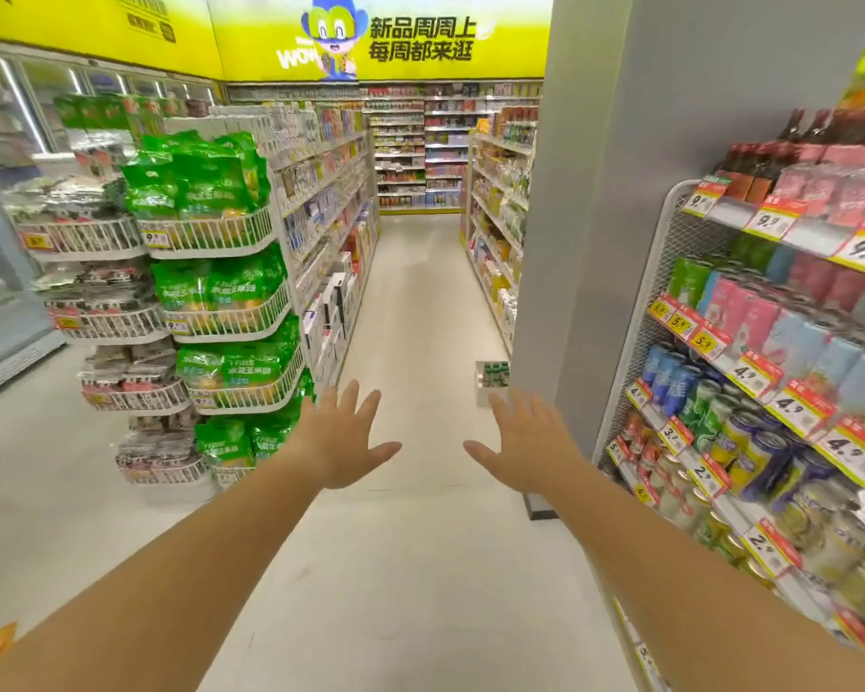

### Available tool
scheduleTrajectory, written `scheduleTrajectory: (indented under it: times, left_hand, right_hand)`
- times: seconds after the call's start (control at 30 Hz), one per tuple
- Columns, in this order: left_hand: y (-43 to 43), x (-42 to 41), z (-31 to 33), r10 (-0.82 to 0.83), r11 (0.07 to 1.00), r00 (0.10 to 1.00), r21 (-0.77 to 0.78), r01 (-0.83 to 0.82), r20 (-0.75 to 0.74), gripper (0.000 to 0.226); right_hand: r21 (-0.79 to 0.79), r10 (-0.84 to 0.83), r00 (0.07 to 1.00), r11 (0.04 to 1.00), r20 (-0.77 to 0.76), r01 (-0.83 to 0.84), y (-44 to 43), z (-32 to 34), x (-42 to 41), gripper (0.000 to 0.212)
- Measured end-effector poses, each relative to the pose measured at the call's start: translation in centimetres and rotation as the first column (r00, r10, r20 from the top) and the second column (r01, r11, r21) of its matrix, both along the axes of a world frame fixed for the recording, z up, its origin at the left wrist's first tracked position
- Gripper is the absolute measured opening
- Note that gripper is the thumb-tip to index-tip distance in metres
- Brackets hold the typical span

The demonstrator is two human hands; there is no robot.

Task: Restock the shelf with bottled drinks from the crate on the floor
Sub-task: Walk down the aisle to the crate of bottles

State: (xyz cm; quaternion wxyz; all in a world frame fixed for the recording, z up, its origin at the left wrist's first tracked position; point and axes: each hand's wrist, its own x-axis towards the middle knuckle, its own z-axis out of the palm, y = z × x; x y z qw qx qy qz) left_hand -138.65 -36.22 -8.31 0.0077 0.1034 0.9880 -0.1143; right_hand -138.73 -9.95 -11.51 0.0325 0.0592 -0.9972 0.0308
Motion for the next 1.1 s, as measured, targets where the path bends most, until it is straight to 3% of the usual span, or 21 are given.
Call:
scheduleTrajectory:
  times: [0.33, 0.77, 1.1]
  left_hand:
    - [-0.1, -29.6, -3.3, -0.051, 0.999, 0.998, 0.014, 0.051, 0.038, 0.090]
    - [0.4, -68.4, -3.0, -0.014, 1.000, 0.995, 0.005, 0.014, 0.094, 0.090]
    - [1.1, -101.3, -6.0, -0.198, 0.978, 0.976, -0.041, 0.202, 0.090, 0.089]
  right_hand:
    - [-0.013, -0.047, 0.998, 0.999, 0.046, 0.047, -0.4, -3.2, -29.5, 0.088]
    - [-0.015, -0.046, 0.992, 0.999, 0.116, 0.048, 1.1, -1.6, -67.1, 0.087]
    - [-0.039, -0.210, 0.972, 0.976, 0.100, 0.215, 1.1, -6.2, -95.8, 0.088]
